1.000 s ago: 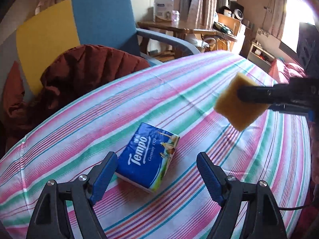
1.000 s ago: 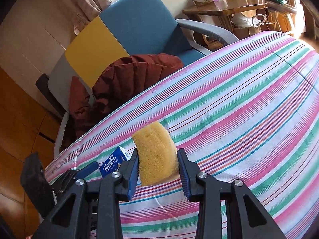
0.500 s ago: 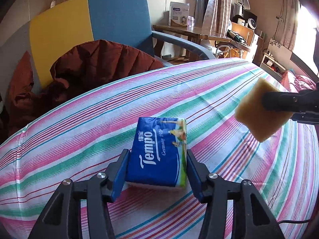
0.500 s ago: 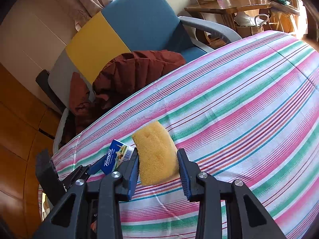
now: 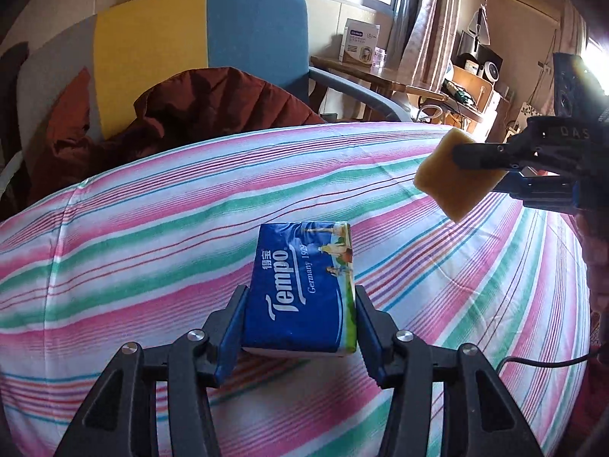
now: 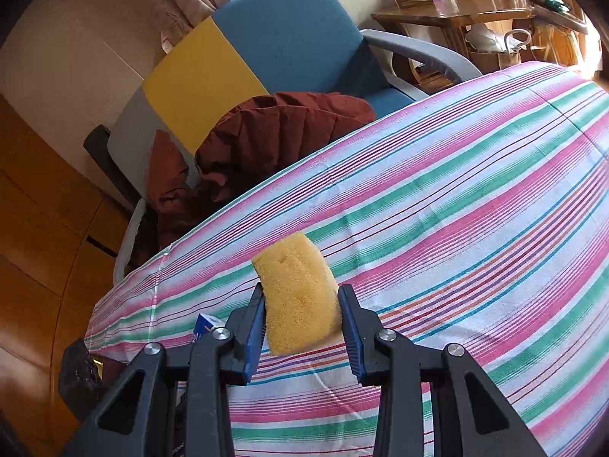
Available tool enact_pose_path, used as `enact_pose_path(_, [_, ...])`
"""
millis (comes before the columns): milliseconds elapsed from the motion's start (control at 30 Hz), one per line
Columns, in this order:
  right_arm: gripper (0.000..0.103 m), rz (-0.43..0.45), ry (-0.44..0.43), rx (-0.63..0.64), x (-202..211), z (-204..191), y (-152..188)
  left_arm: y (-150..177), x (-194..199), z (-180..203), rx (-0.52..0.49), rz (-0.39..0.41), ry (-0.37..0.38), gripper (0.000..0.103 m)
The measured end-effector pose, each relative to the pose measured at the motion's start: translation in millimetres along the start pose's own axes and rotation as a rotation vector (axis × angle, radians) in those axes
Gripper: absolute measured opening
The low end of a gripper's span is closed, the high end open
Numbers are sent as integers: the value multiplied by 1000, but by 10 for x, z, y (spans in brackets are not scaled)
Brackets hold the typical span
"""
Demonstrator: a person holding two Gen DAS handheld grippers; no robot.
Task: Organize objects
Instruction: 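Carry the tissue pack and sponge over the gold tray with both grippers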
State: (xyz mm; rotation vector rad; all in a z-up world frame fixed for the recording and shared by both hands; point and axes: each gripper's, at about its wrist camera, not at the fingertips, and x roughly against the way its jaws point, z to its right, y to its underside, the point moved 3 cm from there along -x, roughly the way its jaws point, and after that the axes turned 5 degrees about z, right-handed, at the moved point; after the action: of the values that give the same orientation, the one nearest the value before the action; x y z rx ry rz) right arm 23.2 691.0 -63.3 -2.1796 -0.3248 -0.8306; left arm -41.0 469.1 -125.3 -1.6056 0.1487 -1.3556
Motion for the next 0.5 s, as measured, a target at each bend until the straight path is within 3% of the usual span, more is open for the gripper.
enact_pose_path(167, [37, -16, 30, 102, -56, -172, 79, 149, 257, -111, 46, 44, -46, 53])
enact_pose_path(367, [37, -4, 87, 272, -81, -435, 175, 287, 646, -23, -21, 148, -105, 53])
enact_pose_path(500, [37, 19, 122, 391, -75, -590, 253, 372, 810, -95, 12, 172, -119, 53])
